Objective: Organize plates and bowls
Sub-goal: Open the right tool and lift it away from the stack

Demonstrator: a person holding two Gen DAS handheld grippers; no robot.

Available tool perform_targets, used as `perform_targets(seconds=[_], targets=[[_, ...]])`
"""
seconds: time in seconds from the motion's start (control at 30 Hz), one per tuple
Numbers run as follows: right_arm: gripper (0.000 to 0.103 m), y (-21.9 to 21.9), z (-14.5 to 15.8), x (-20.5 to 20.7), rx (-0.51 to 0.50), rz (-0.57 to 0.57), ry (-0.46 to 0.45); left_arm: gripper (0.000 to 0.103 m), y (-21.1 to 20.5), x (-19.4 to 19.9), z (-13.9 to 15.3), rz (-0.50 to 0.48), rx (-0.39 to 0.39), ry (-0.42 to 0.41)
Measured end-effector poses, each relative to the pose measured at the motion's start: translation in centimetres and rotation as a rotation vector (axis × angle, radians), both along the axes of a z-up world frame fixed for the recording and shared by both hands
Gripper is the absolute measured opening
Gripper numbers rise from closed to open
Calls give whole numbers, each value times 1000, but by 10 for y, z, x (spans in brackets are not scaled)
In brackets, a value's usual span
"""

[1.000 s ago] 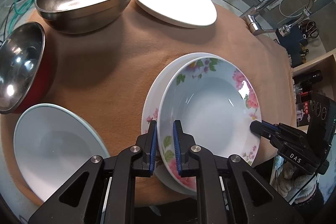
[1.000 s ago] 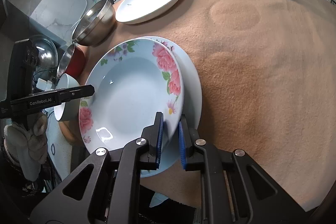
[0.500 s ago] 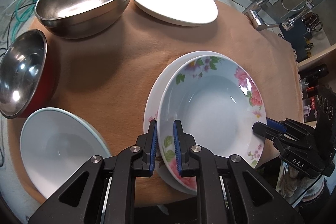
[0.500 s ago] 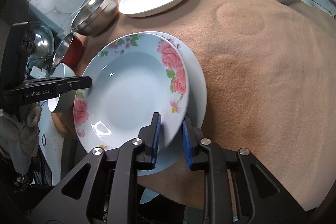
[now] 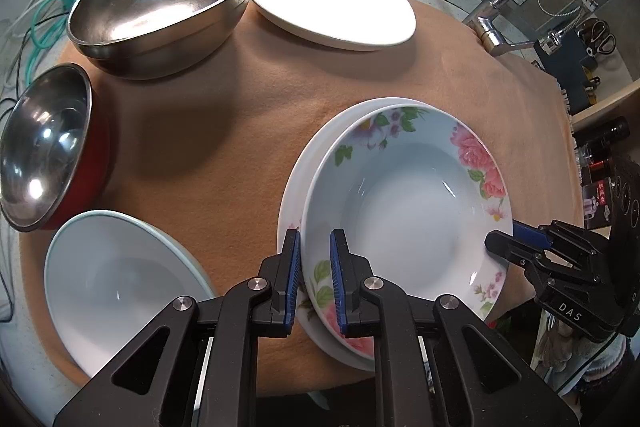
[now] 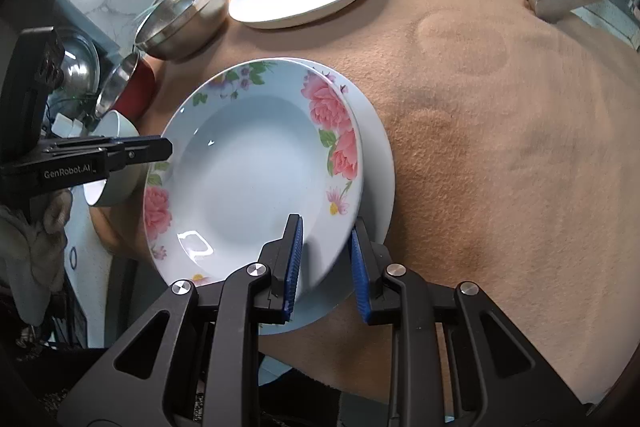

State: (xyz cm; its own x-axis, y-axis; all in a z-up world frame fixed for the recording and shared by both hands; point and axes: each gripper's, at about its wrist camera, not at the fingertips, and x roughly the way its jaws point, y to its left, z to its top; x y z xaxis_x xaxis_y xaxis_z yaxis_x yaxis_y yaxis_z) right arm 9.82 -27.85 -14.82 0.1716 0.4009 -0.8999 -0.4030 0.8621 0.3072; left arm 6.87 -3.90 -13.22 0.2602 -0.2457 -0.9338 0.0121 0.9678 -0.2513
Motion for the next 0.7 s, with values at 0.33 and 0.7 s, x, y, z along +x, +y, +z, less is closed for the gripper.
perform_targets(seconds=[0.33, 0.7], targets=[[25, 5, 1, 1, -64, 39, -23, 13, 1, 2, 1, 3, -9, 2], [50, -15, 17, 13, 15, -25, -42, 13, 9, 7, 16, 21, -40, -25]])
